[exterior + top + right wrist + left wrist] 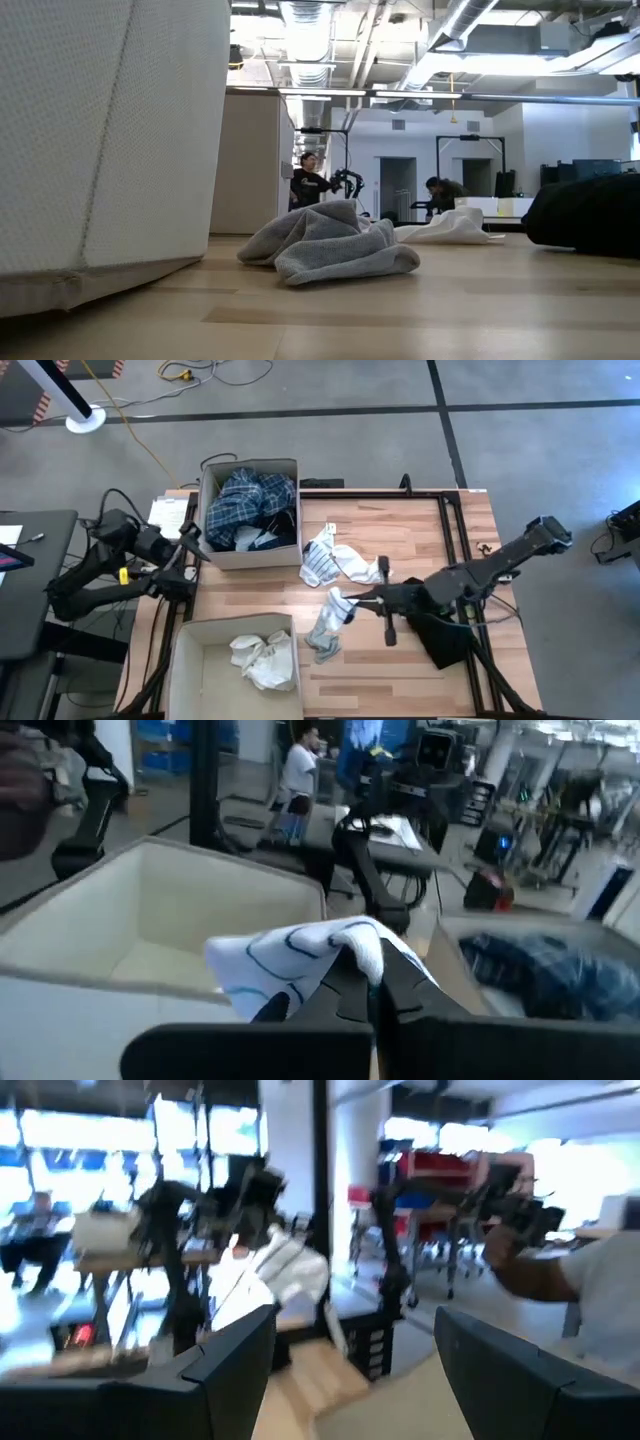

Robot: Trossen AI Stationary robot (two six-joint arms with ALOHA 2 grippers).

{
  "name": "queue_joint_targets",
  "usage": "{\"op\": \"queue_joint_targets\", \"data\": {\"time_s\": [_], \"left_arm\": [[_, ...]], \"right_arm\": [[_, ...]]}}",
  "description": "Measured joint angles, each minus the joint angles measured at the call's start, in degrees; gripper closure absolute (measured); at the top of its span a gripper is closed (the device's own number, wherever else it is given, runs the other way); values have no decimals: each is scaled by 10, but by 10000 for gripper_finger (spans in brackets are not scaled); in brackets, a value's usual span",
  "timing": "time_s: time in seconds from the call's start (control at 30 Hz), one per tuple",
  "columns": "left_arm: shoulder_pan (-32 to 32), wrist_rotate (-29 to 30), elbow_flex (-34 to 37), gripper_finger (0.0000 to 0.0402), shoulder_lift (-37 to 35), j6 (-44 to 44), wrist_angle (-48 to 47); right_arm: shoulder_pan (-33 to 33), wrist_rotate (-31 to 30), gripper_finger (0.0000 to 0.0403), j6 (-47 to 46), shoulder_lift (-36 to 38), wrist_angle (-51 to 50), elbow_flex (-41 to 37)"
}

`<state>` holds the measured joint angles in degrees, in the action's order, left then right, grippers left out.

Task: Sort clothes
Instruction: Put the right white striped sock into the bottom light brown laundry organizer

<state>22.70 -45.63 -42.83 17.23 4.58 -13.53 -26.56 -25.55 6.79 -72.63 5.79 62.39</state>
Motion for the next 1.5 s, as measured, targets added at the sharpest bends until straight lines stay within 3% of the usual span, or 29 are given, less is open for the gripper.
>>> {"op": "queue_joint_targets", "data": {"time_s": [0.23,0.4,0.73,0.93,1.17,1.5], "left_arm": [[-47,-2,0,135,61,17,128],[-94,27,0,135,145,-2,165],[-186,44,0,135,308,-16,315],[-221,48,0,135,381,9,416],[-233,101,0,135,449,25,470],[-248,125,0,135,486,45,513]], "right_arm": [[47,37,403,72,-68,5,63],[66,81,403,120,-127,7,124],[66,109,403,216,-186,-24,223],[66,125,403,224,-187,-32,227],[63,183,403,235,-187,-32,227],[57,188,403,254,-187,-32,227]]}}
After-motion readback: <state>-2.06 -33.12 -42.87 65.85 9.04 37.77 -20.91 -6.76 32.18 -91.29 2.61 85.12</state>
